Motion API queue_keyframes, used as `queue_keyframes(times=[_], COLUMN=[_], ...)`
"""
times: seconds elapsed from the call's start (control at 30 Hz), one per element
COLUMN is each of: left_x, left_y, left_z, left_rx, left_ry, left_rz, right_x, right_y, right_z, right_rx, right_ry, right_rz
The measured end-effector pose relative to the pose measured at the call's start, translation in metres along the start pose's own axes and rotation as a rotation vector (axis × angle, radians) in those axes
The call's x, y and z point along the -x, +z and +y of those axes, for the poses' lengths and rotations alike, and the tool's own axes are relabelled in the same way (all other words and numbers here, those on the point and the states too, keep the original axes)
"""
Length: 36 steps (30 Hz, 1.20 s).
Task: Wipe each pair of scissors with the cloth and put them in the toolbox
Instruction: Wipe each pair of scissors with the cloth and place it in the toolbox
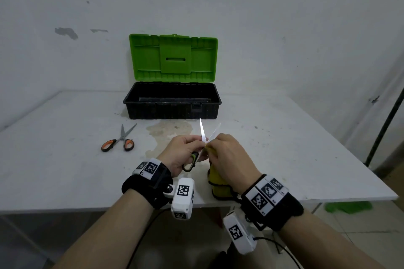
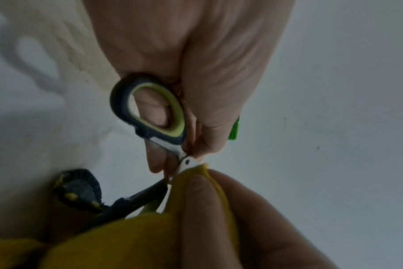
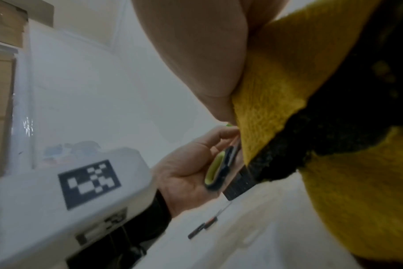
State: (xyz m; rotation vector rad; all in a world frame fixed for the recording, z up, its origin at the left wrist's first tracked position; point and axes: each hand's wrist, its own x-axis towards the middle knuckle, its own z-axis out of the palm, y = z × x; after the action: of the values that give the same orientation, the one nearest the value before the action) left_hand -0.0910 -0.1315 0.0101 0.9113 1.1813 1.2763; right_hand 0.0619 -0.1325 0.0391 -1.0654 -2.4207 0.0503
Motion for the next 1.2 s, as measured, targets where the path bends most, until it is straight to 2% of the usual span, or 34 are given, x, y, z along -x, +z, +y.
queue_keyframes(times=[0.17, 0.3, 0.4, 0.57, 0.7, 0.93, 1.07, 1.2], left_x=[0.001, 0.000, 0.001, -0.002, -0.004, 0.004, 0.004, 0.003], left_y=[0.001, -0.005, -0.009, -0.012, -0.017, -0.016, -0.013, -0.014], left_z=[-0.003, 0.002, 0.007, 0.004, 0.003, 0.009, 0.006, 0.003], left_rx=[0.071, 0.183, 0.216, 0.234, 0.125, -0.324, -0.352, -0.364], left_ry=[-0.032, -0.122, -0.147, -0.154, -0.134, 0.004, 0.038, 0.021], left_rz=[-0.051, -0.141, -0.211, -0.213, -0.244, -0.210, -0.239, -0.209], right_x=[0.005, -0.001, -0.003, -0.004, -0.004, -0.005, -0.007, -0.005], right_y=[0.008, -0.002, -0.009, -0.011, -0.011, -0.002, 0.001, 0.002], right_z=[0.006, 0.015, 0.018, 0.021, 0.026, 0.035, 0.040, 0.053], right_rx=[-0.072, -0.167, -0.223, -0.307, -0.416, -0.463, -0.472, -0.512], right_ry=[0.070, 0.152, 0.152, 0.121, 0.127, 0.152, 0.181, 0.265], right_rz=[-0.041, -0.039, -0.042, -0.038, -0.024, -0.038, -0.030, -0.017])
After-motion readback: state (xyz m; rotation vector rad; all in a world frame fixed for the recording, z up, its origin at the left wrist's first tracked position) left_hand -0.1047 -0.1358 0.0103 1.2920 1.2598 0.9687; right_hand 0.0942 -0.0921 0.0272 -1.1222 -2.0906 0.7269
